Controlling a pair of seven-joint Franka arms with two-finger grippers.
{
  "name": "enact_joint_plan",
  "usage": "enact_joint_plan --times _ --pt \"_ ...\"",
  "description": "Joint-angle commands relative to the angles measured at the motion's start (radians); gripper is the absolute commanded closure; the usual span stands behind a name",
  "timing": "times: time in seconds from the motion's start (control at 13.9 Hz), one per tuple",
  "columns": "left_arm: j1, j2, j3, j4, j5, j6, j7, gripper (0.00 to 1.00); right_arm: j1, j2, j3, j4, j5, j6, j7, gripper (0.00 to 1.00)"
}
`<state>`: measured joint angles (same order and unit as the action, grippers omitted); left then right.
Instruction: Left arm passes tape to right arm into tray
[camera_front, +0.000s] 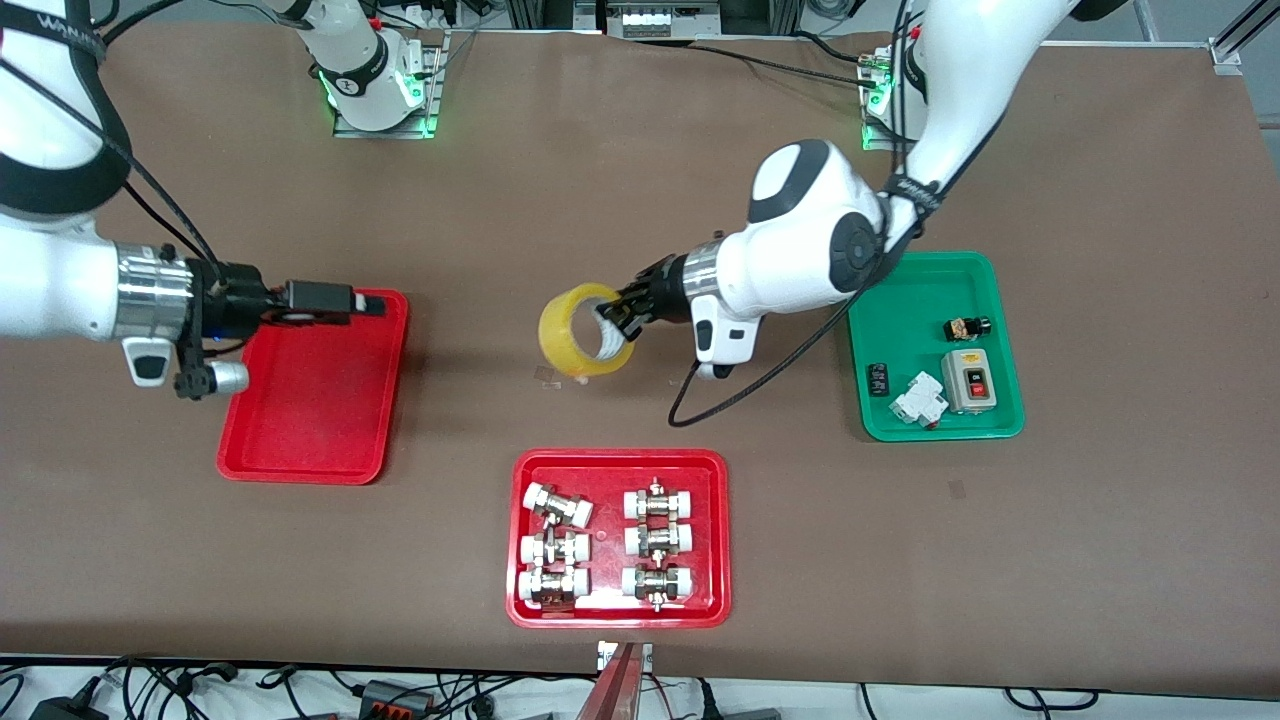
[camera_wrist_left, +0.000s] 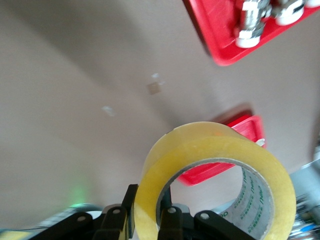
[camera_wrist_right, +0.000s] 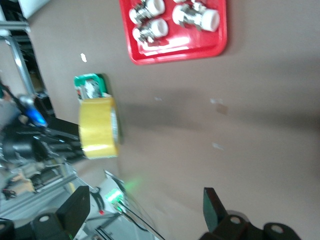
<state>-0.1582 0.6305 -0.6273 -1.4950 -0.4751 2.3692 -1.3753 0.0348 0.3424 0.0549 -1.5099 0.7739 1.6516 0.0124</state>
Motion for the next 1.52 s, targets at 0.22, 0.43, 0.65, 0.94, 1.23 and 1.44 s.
enact_joint_plan --times 0.22,0.43,0.65,0.94,1.23,1.44 --pt "-0.101 0.086 0.017 0.105 -0.013 0.192 -0.198 0.99 0.106 0.086 0.005 0.008 0.090 0.160 -0.017 0.00" --pt "-0.127 0.090 0.041 0.111 -0.010 0.209 -0.220 0.98 0.158 0.107 0.005 0.008 0.090 0.215 -0.016 0.00" --pt "-0.133 0.090 0.047 0.110 -0.010 0.209 -0.222 0.97 0.189 0.112 0.003 0.008 0.090 0.237 -0.011 0.00" --pt "-0.133 0.092 0.049 0.110 -0.008 0.209 -0.222 0.96 0.226 0.133 0.003 0.008 0.088 0.287 -0.006 0.00" --pt "-0.132 0.090 0.049 0.110 -0.010 0.209 -0.219 0.95 0.238 0.133 0.003 0.013 0.076 0.290 -0.014 0.16" --pt "-0.129 0.090 0.049 0.110 -0.010 0.209 -0.217 0.95 0.235 0.133 0.003 0.017 0.074 0.289 -0.017 0.69"
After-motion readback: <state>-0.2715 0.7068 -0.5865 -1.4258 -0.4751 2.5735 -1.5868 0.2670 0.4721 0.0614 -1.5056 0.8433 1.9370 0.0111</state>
